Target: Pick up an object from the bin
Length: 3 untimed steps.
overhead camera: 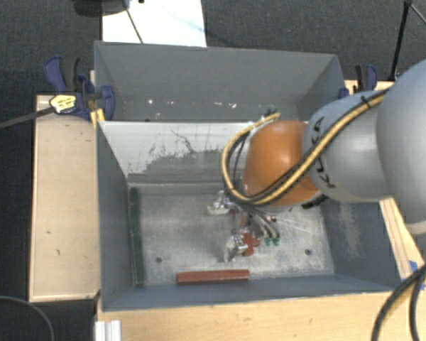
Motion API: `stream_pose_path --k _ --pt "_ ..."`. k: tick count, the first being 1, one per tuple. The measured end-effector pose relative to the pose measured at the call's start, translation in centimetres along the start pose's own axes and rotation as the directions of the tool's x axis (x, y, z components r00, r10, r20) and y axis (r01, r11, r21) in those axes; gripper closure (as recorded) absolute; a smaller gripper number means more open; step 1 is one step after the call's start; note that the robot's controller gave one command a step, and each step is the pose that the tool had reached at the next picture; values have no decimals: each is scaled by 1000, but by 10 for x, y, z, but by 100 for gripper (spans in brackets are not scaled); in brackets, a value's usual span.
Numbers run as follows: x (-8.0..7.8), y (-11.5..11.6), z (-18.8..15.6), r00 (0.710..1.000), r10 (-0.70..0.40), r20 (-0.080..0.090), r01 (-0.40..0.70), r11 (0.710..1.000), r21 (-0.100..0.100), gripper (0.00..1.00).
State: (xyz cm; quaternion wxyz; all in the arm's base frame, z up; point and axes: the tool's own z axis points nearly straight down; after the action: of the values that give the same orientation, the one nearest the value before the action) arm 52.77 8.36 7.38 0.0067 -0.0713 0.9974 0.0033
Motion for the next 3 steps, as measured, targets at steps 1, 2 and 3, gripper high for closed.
stream_pose_path --k 1,2,3 --pt "27 -59 -21 1000 -27 -15 27 1000 4 0" --pt "-13 -112 -4 994 -107 -3 107 994 1 100" --pt "-13 -112 -4 994 -106 -3 106 994 1 100"
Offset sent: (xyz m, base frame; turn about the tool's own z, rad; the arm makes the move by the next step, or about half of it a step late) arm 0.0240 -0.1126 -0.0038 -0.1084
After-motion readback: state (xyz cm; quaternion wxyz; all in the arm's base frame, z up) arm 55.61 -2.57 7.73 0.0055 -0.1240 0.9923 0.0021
